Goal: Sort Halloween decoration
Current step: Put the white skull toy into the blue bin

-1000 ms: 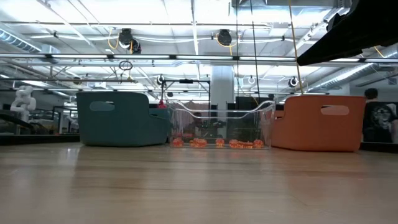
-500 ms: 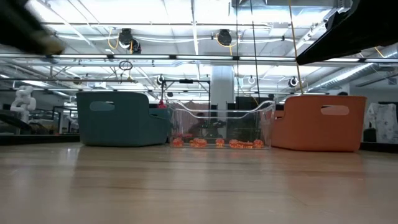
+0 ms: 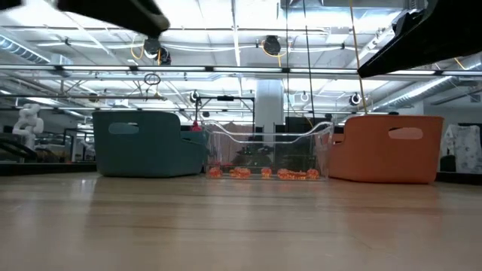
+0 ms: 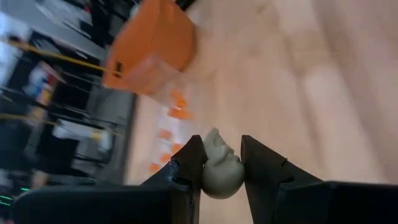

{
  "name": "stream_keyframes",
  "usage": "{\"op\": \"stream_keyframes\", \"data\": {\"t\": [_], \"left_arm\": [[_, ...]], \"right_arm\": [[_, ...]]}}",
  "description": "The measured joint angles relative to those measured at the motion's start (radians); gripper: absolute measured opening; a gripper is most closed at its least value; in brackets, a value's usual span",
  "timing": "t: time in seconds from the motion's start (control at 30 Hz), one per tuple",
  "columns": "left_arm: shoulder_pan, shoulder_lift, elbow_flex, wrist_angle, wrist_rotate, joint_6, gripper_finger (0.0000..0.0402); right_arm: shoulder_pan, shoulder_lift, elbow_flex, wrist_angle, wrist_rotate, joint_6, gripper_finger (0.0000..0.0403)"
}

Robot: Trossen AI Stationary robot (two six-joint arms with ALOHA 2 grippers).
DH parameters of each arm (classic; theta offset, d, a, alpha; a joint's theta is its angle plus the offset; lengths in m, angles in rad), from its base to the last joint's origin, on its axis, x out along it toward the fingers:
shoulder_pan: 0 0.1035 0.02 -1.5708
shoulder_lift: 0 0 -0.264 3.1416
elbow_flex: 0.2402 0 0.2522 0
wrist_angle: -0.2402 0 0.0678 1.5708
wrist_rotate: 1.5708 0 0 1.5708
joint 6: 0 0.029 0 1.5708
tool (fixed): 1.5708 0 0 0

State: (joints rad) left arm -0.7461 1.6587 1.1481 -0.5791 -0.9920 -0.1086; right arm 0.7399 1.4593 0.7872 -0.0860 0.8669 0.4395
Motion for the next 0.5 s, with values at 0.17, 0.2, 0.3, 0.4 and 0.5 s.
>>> {"op": "stream_keyframes", "data": {"t": [0.17, 0.2, 0.3, 0.4, 0.5], "left_arm": [[0.048, -0.008, 0.0, 0.074, -0.048, 0.329, 0.0083], [0.056, -0.008, 0.0, 0.084, -0.049, 0.416, 0.0083], [0.078, -0.008, 0.0, 0.115, -0.053, 0.632, 0.0083], [0.099, -0.008, 0.0, 0.175, -0.062, 0.766, 0.0083], [0.116, -0.008, 0.0, 0.236, -0.063, 0.882, 0.0083]], "right_arm": [[-0.001, 0.0, 0.0, 0.0, 0.001, -0.03, 0.0144], [-0.001, 0.0, 0.0, 0.0, 0.001, -0.035, 0.0144], [-0.001, 0.0, 0.0, 0.0, 0.001, -0.045, 0.0144], [-0.001, 0.0, 0.0, -0.001, 0.001, -0.065, 0.0144], [-0.001, 0.0, 0.0, -0.002, 0.0, -0.071, 0.0144]]}}
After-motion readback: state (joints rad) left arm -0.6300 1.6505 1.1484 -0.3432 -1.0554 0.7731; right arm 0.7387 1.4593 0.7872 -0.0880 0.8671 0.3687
